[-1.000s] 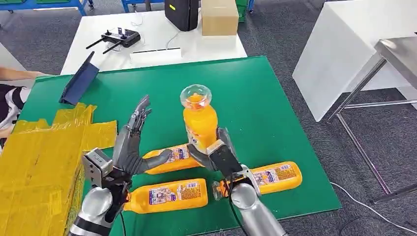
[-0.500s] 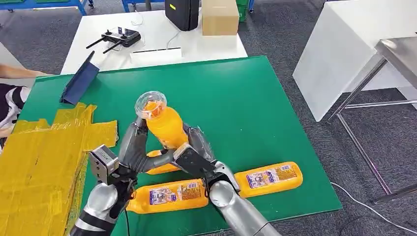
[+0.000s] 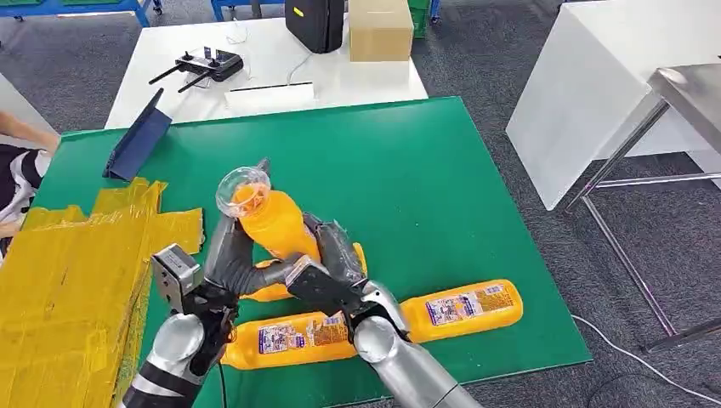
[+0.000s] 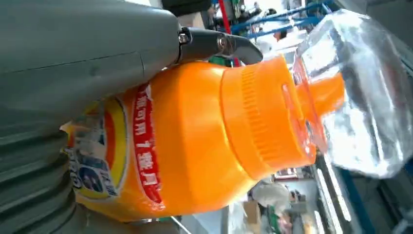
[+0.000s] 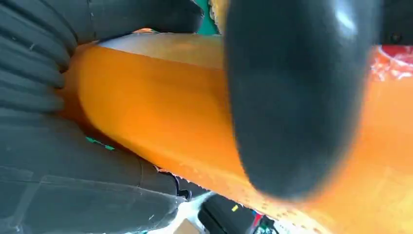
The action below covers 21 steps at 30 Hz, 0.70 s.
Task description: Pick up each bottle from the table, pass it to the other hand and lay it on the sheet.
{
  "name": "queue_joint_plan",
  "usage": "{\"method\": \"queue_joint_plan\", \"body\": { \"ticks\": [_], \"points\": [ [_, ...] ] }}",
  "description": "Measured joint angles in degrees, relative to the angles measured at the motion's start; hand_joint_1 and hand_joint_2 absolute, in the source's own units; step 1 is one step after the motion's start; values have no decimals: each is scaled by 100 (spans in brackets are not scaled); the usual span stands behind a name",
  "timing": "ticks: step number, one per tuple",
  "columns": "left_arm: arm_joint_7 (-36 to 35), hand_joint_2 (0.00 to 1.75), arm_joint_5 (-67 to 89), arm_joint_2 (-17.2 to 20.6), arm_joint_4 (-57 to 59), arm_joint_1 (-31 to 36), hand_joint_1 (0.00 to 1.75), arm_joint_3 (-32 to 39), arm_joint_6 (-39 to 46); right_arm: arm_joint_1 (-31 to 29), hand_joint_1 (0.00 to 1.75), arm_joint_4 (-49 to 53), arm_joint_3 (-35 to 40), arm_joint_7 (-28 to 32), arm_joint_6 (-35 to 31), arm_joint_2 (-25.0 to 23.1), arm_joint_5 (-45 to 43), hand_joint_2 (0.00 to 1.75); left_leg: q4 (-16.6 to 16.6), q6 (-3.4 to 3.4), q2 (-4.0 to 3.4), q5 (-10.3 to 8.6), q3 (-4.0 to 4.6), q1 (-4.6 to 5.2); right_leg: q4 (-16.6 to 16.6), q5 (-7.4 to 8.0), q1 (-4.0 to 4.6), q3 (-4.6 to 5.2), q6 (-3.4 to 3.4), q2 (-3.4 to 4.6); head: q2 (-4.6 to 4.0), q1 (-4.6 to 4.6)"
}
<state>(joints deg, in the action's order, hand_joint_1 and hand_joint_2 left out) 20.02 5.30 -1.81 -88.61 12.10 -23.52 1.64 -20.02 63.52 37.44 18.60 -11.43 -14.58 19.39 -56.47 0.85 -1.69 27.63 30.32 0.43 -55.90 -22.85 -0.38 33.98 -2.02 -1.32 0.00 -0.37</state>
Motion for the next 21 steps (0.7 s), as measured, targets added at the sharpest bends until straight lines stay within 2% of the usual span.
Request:
{"method": "queue_joint_plan", "body": {
  "ticks": [19, 20, 21],
  "points": [
    [116, 175, -674, -7, 92, 24, 175, 83, 312, -131, 175, -245, 225, 15, -286, -7, -96, 175, 0, 0, 0, 0, 0, 0, 0, 0, 1, 1, 0, 0, 0, 0],
    [118, 175, -674, -7, 98, 26, 175, 83, 315, -131, 24, -251, 225, 18, -293, -7, -98, 175, 0, 0, 0, 0, 0, 0, 0, 0, 0, 1, 0, 0, 0, 0],
    [118, 175, -674, -7, 100, 26, 175, 83, 315, -131, 0, -254, 225, 20, -306, -7, -103, 175, 0, 0, -1, 0, -1, 0, 0, 0, 0, 1, 0, 1, 0, 0]
  ]
}}
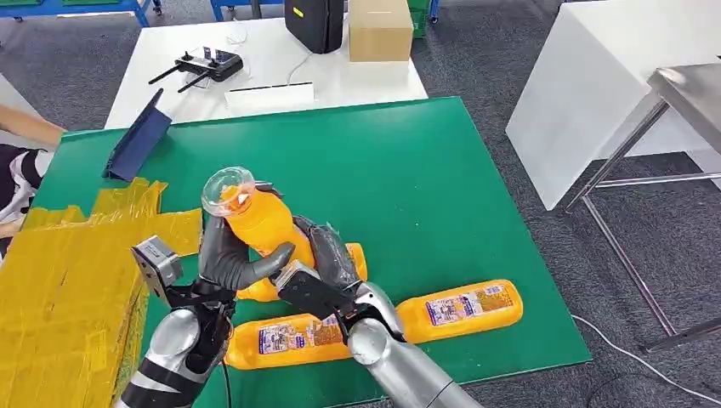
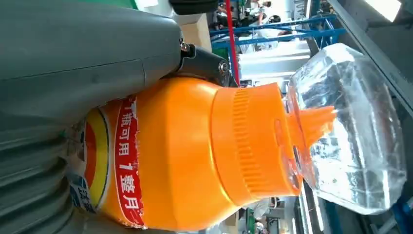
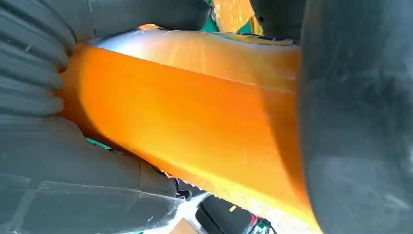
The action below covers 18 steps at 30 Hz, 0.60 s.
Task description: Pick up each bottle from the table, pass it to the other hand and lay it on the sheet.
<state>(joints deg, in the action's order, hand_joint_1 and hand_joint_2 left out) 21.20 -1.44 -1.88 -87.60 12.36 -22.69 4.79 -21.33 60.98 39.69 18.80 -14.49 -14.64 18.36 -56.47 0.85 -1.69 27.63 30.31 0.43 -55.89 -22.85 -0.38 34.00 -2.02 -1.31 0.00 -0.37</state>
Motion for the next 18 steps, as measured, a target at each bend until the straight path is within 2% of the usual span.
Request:
{"method": "queue_joint_plan", "body": {
  "ticks": [5, 6, 11, 15, 18],
  "points": [
    [35, 175, 28, 0, 2, 15, 175, 11, 168, 36, 0, 67, -31, 170, -271, 19, -201, 175, 0, 0, 0, 0, -1, 0, 0, 0, 0, 0, 0, 0, 0, -2],
    [68, 175, 213, 2, -2, 17, 175, 22, 320, 68, 0, 128, -63, 192, -317, 48, -218, 0, 0, 0, 0, 0, 0, 0, 0, 0, 0, 0, 0, -1, 0, 0],
    [19, 175, 1833, 171, -241, 16, 175, 276, 1465, 439, 0, 759, -435, 243, -374, 352, -330, 0, 0, 0, 1, 0, 1, 1, 1, 0, -1, 0, 0, -1, 0, -2],
    [-351, 175, 3658, 348, -461, -11, 175, 638, 2516, 887, 0, 1453, -891, 328, -304, 607, -463, 0, 0, 0, 2, 1, 1, 0, 1, 0, 0, 0, 0, -1, 0, -2],
    [-544, 175, 4520, 492, -606, -70, 175, 955, 2859, 1212, 0, 1915, -1253, 354, -181, 783, -518, 0, 0, 0, 1, 2, 3, 0, 1, -1, 0, 1, 0, -1, 0, 0]
  ]
}}
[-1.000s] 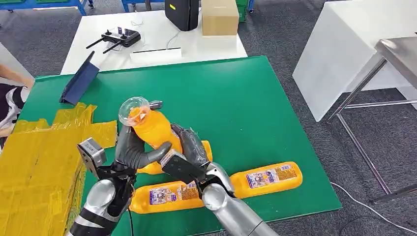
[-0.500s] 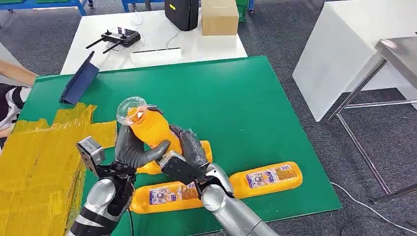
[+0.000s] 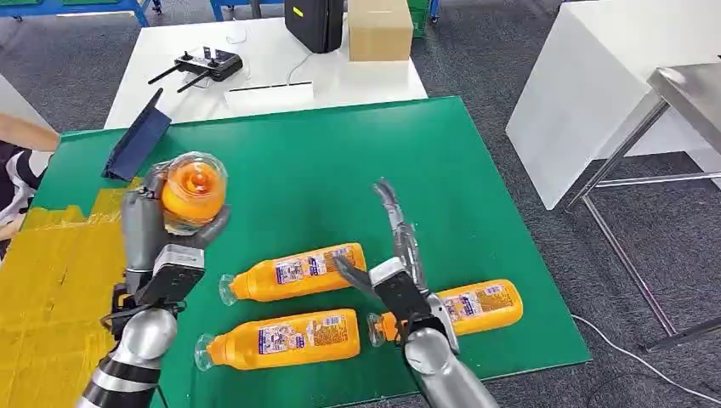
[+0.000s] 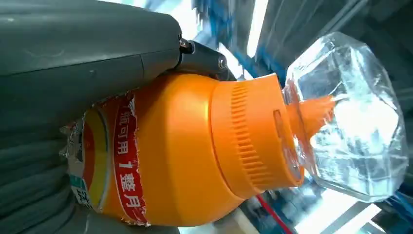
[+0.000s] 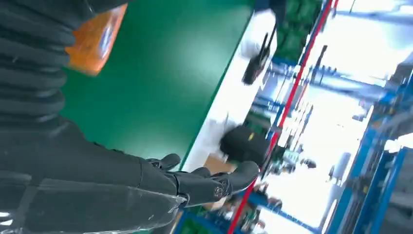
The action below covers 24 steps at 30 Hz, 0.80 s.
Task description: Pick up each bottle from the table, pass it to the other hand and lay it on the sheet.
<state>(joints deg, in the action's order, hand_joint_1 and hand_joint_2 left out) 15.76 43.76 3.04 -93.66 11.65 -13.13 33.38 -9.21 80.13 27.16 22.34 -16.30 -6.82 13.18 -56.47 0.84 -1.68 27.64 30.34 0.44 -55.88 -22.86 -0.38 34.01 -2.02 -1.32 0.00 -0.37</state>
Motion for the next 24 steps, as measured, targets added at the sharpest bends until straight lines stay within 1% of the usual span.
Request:
{"method": "queue_joint_plan", "body": {
  "ticks": [4, 6, 7, 8, 9, 11, 12, 14, 17, 19, 20, 24],
  "points": [
    [-140, 175, 210, 70, -105, -49, 175, 157, 55, 189, 0, 332, -207, 11, 28, 96, -4, 0, 0, 0, 0, 0, -1, 0, 0, 0, 0, -1, 0, 0, 0, 0],
    [-727, 175, 1249, 163, -144, -64, 175, 238, 151, 309, 0, 499, -325, 46, -37, 124, 92, 0, 0, 0, -1, -1, -2, 0, 0, 0, 0, -2, 0, -1, 0, -2],
    [-1083, 175, 2065, 232, -162, -87, 175, 302, 164, 415, 0, 612, -404, 77, -44, 149, 105, 0, 0, 0, 0, -1, -2, 0, 0, 0, 0, -2, 0, 0, 0, -4],
    [-1463, 175, 3164, 387, -168, -117, 175, 429, 146, 530, 0, 789, -525, 131, -42, 192, 105, 0, 0, 0, -4, 0, -2, 0, 0, 0, 0, -1, 0, 1, 0, -2],
    [-1668, 175, 3902, 562, -168, -143, 175, 569, 87, 655, 0, 949, -645, 182, -31, 234, 98, 0, 0, 0, -10, 0, -2, -1, 0, 0, 0, 2, 0, 3, 0, 2],
    [-2016, 175, 4597, 853, -144, -148, 175, 800, -164, 843, 0, 1237, -868, 262, 57, 295, 114, 0, 0, -1, -8, 0, 1, -2, -1, 0, 0, 6, 1, 4, 0, -2],
    [-2270, 175, 4601, 1021, -80, -134, 175, 817, -274, 900, 0, 1344, -938, 275, 92, 317, 147, 175, 0, -1, -10, 0, 0, -3, -1, 0, 2, 9, 1, 5, 0, -2],
    [-2923, 175, 4607, 1588, 252, -50, 175, 627, -508, 1023, 0, 1576, -1042, 271, 171, 369, 265, 175, 1, -1, -14, 0, -1, -7, -1, -1, 13, 11, 2, 13, 0, 2],
    [-3102, 175, 4607, 1943, 928, 60, 175, 526, -820, 1134, 0, 1737, -1099, 37, 418, 470, 564, 175, 2, -8, -11, -5, -1, -11, -1, -3, 15, 8, 5, 10, 0, -7],
    [-3366, 175, 4609, 2175, 1365, 112, 175, 246, -1015, 1165, 0, 1737, -1097, -112, 704, 566, 691, 175, 2, -8, -14, -5, -2, -10, -1, -1, 13, 8, 6, 13, 0, -2],
    [-3339, 175, 4609, 2251, 1603, 144, 175, 139, -1087, 1196, 0, 1735, -1097, -142, 784, 621, 745, 175, 2, -8, -14, -5, -1, -9, -1, -1, 12, 7, 6, 13, 0, 2],
    [-2911, 175, 4601, 2218, 2236, 197, 175, 142, -1285, 1251, 0, 1715, -1097, -205, 922, 721, 898, 175, 1, -7, -12, -5, 1, -6, 0, -1, 11, 8, 6, 12, 0, -4]
  ]
}}
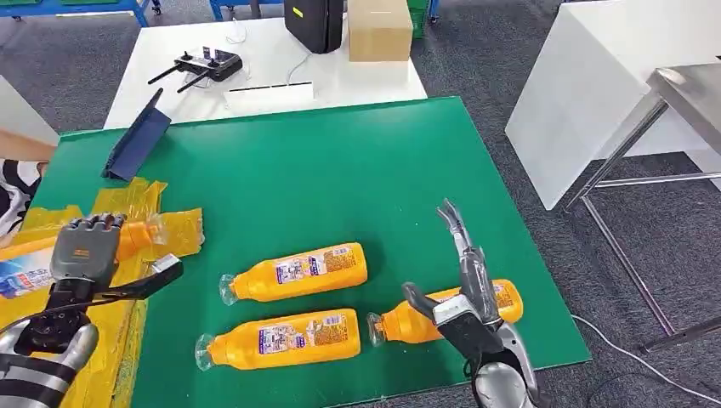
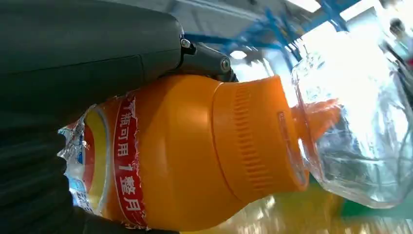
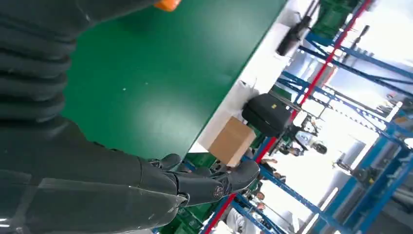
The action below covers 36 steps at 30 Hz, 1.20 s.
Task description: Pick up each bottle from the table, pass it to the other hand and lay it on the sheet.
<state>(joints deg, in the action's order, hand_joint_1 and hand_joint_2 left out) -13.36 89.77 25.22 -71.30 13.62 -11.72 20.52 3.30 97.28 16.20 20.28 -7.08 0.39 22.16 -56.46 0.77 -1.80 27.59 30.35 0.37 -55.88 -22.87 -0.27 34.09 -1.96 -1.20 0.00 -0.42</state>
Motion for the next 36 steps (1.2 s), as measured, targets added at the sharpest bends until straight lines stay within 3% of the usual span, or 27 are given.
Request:
{"method": "queue_joint_plan", "body": {
  "ticks": [8, 9, 10, 15, 21, 25, 26, 32, 36],
  "points": [
    [59, 175, 9, -66, 468, 121, 175, -2, -175, 4, 0, -11, 0, -59, 48, 74, 66, 175, 0, 1, 0, 2, 3, -1, 4, 0, 1, 2, 0, 0, 0, 2],
    [87, 175, 9, -91, 514, 141, 40, 9, -297, 6, 0, -11, 0, -68, 50, 74, 74, 175, 0, 1, 1, 2, 3, -1, 4, 0, 1, 2, 0, 0, 2, 2],
    [112, 175, 9, -116, 576, 165, 0, 15, -438, 6, 0, -11, 0, -81, 66, 74, 81, 175, 0, 1, 1, 2, 2, -1, 4, 0, 2, 2, 0, 0, 0, 2],
    [254, 175, -182, -402, 978, 272, 0, 155, -579, 7, 0, -39, 0, -234, 136, 70, 239, 175, 0, 0, 2, 1, 1, -2, 3, 0, 1, 0, 0, 0, 0, 2],
    [230, 175, -448, -774, 988, 303, 0, 510, -135, 16, 0, -101, 83, -638, -41, 239, 1800, 175, 0, 0, 2, 1, 1, -1, 3, 0, 1, 0, -1, 0, 0, 2],
    [304, 175, -660, -962, 871, 339, 0, 735, -53, 59, 0, -144, 194, -767, -50, 502, 2247, 175, 0, 1, 3, 2, 4, 0, 4, 0, 0, 0, -1, -1, 0, 0],
    [324, 0, -695, -999, 855, 353, 0, 765, -50, 67, 0, -151, 208, -780, -52, 547, 2275, 175, 0, 1, 2, 3, 4, 0, 5, 0, 0, 0, -1, -1, 2, 2],
    [1134, 0, -2096, -1272, 540, 347, 0, 1021, 210, 145, 0, -162, 319, -968, -13, 978, 2734, 175, -1, 2, 7, 2, 3, 0, 5, 1, 0, -1, -1, -6, 0, 4],
    [2682, 0, -4779, -1639, -537, 154, 0, 1263, 438, 399, 0, -136, 341, -1095, 46, 1601, 2894, 175, -2, 4, 7, 4, 6, 4, 8, 1, -4, -1, -3, -5, 0, 2]
  ]
}}
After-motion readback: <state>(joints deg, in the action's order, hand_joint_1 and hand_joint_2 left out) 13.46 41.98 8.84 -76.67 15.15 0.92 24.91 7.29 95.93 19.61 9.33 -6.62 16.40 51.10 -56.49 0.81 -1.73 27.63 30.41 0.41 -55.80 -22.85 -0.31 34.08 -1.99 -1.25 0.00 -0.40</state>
